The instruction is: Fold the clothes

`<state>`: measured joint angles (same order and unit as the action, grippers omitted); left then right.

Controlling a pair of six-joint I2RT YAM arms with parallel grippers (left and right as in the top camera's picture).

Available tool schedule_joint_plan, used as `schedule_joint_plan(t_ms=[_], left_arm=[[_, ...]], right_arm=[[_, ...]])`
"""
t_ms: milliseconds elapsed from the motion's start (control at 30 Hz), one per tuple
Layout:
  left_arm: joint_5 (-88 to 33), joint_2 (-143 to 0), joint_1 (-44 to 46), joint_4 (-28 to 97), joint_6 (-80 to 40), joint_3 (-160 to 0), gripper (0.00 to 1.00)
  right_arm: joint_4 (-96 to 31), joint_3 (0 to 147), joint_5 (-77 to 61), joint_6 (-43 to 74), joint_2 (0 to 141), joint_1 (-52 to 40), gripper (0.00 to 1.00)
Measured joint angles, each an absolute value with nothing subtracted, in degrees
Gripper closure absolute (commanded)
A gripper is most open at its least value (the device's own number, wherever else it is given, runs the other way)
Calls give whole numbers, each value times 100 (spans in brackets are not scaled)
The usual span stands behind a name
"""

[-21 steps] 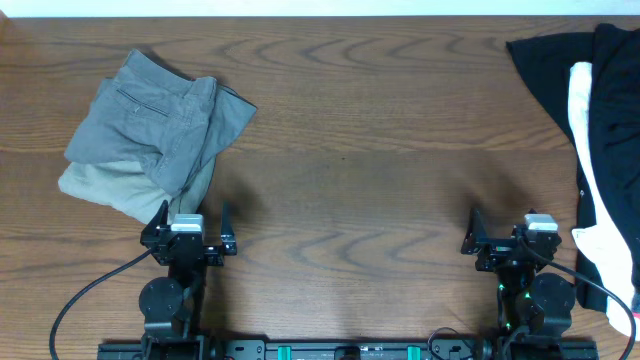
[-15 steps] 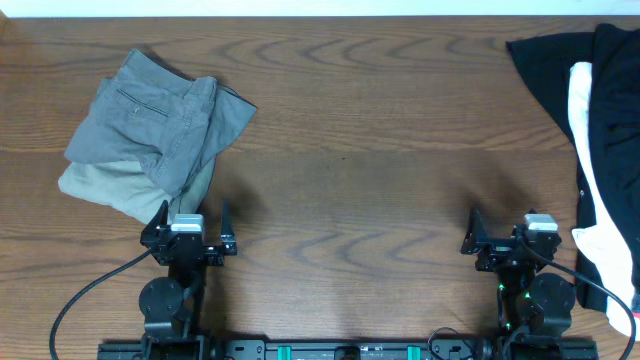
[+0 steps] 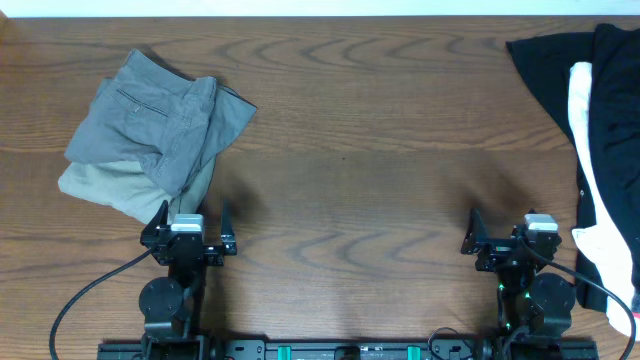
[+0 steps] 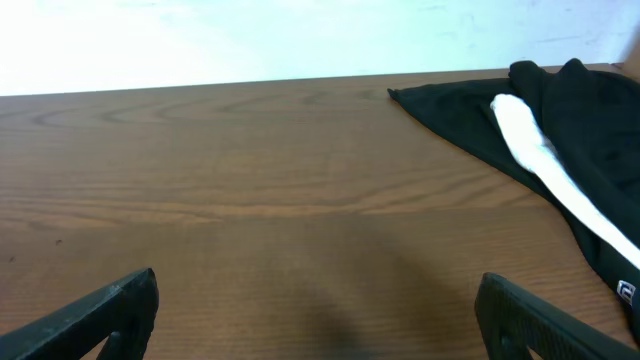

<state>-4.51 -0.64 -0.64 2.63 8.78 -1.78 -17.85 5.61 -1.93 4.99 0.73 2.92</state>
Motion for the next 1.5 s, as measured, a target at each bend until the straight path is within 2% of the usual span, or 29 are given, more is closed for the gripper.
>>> schedule_joint_plan(t_ms=[1233,1500], left_arm=[[-462,-64,-64,139,878,-132,2],[-1503,-64,-64,75,858,-132,2]], right_arm=[[-1785,561,-193,497,73,292,1],[-1459,550,-283,558,71,292,1]])
